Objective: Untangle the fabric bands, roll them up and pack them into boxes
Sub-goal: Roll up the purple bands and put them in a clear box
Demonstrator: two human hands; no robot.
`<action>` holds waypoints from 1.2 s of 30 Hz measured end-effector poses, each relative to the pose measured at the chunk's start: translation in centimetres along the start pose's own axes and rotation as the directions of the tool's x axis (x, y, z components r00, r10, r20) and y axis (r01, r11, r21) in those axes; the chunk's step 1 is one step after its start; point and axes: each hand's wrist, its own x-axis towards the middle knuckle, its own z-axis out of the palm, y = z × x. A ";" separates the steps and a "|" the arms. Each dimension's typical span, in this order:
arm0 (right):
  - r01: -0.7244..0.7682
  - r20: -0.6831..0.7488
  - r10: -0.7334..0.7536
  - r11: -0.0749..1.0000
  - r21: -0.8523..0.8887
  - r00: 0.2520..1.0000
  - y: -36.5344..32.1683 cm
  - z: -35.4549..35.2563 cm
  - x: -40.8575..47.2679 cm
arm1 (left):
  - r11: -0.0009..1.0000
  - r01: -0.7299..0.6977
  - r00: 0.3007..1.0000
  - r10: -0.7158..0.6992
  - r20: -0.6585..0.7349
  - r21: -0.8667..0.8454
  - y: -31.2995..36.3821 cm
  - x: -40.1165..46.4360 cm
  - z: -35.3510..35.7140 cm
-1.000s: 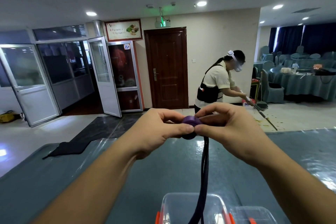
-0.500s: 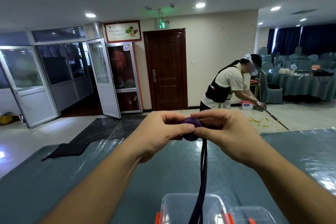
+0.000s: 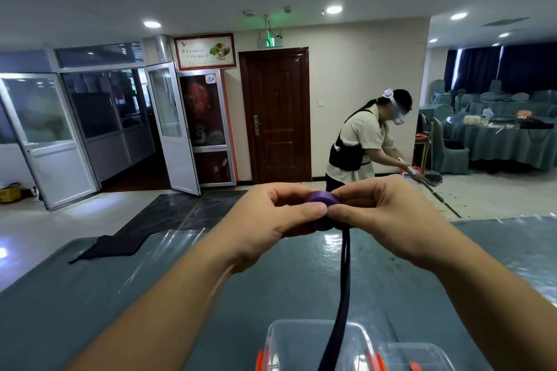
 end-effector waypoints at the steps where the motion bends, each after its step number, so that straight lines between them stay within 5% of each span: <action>1: 0.005 -0.001 -0.005 1.000 0.009 1.000 -0.2 -0.1 0.0 | 0.999 -0.009 1.000 0.009 -0.009 0.039 0.3 0.0 -0.1; 8: 0.040 -0.149 -0.012 0.982 0.186 0.989 0.8 0.9 -0.2 | 0.959 0.010 0.997 -0.033 -0.076 -0.284 -0.1 0.0 0.9; 14: -0.013 0.076 0.023 0.992 -0.124 0.997 -0.3 -0.5 -0.4 | 0.965 -0.012 0.999 0.000 0.046 0.263 0.4 -0.1 -0.5; 23: -0.002 -0.194 0.060 0.959 0.284 0.979 0.6 1.5 -0.1 | 0.954 0.012 0.993 -0.046 -0.108 -0.300 -0.5 0.3 1.2; 30: -0.046 0.018 0.045 0.996 0.076 0.999 0.2 0.1 -0.1 | 0.990 0.003 1.000 -0.002 -0.006 0.139 0.2 0.1 -0.4; 36: -0.024 -0.117 0.052 0.974 0.226 0.992 0.6 0.5 0.2 | 0.988 0.002 0.997 -0.014 -0.072 -0.156 0.0 0.5 0.0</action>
